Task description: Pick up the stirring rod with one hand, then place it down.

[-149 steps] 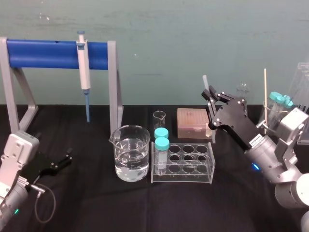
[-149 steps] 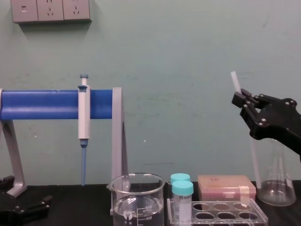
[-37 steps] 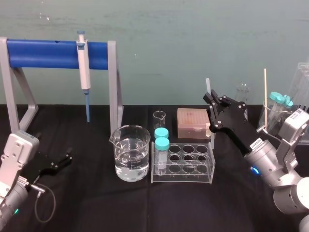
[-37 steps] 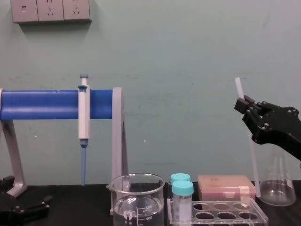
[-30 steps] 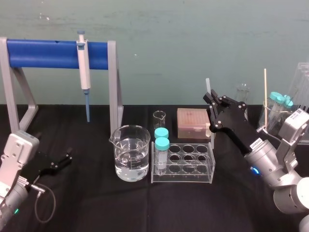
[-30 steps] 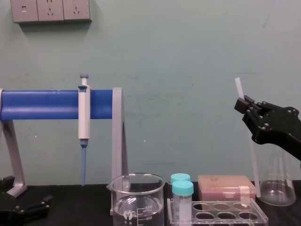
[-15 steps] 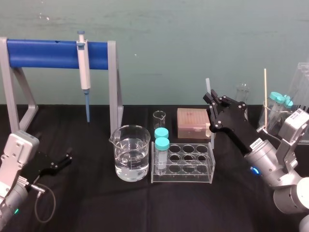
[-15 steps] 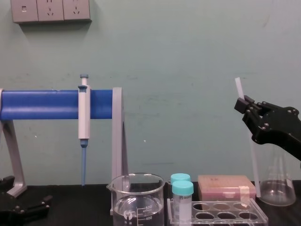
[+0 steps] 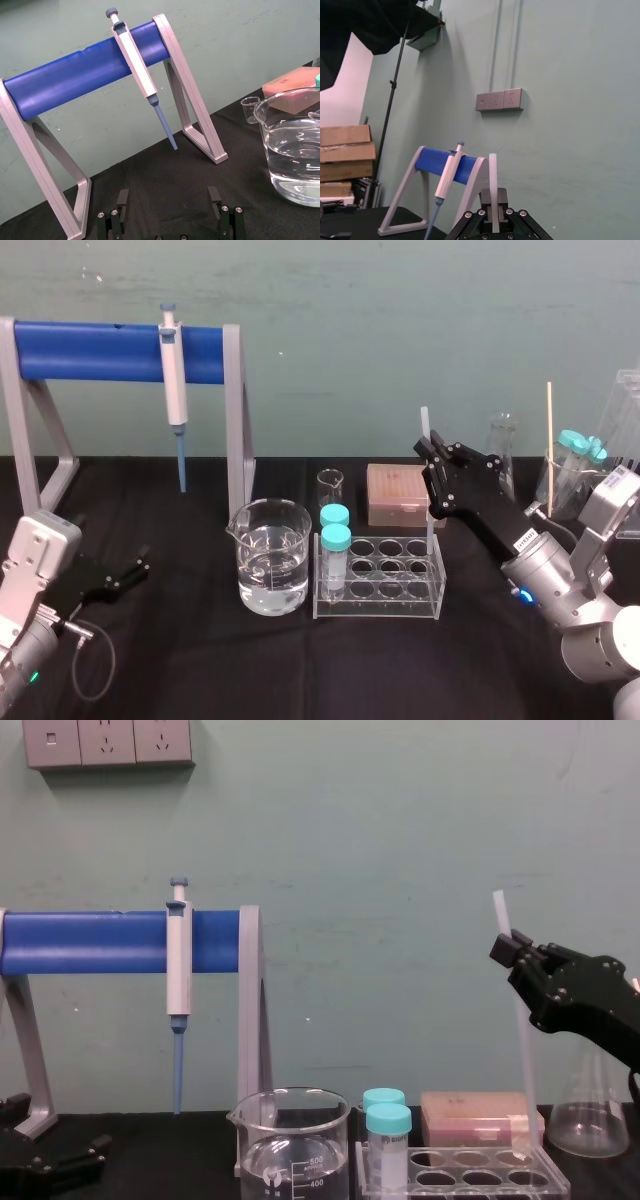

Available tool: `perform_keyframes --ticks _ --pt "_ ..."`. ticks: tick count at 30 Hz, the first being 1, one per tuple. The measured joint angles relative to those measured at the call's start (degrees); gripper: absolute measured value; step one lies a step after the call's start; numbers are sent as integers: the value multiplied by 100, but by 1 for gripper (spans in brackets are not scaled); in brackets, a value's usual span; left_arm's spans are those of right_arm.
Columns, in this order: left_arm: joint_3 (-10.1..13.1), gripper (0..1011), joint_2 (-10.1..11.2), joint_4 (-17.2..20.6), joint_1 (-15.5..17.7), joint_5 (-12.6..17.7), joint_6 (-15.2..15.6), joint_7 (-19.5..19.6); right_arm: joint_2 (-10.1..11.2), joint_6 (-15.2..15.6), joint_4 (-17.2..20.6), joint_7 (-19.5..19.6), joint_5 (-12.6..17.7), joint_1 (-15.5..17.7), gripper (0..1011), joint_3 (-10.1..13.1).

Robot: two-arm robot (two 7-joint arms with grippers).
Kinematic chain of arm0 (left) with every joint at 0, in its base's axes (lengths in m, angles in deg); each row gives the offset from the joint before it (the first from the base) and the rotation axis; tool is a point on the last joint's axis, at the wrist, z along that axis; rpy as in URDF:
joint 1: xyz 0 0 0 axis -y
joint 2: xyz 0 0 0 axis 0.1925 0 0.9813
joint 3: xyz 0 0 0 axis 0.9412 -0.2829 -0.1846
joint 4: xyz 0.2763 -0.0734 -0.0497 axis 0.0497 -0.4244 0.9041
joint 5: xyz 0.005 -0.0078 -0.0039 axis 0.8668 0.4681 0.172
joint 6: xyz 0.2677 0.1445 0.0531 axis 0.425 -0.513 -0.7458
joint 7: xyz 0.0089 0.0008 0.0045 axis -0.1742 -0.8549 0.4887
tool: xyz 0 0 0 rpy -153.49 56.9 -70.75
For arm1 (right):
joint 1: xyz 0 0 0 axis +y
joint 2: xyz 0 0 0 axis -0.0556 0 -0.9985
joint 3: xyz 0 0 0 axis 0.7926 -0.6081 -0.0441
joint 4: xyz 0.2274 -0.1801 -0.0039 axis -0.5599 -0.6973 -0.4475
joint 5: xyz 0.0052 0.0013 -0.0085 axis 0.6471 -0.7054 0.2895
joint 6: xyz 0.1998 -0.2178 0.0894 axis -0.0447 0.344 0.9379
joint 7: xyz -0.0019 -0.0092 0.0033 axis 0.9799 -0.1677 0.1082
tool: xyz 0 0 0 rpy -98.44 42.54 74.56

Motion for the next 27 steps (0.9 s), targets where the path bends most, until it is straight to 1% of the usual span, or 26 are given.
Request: perform_keyframes --ticks 8,27 --pt "0 1000 0 0 0 0 0 0 -44 104 -151 -144 156 -55 64 -12" --pt "0 1000 0 0 0 0 0 0 -87 254 -361 -188 210 -104 64 -46"
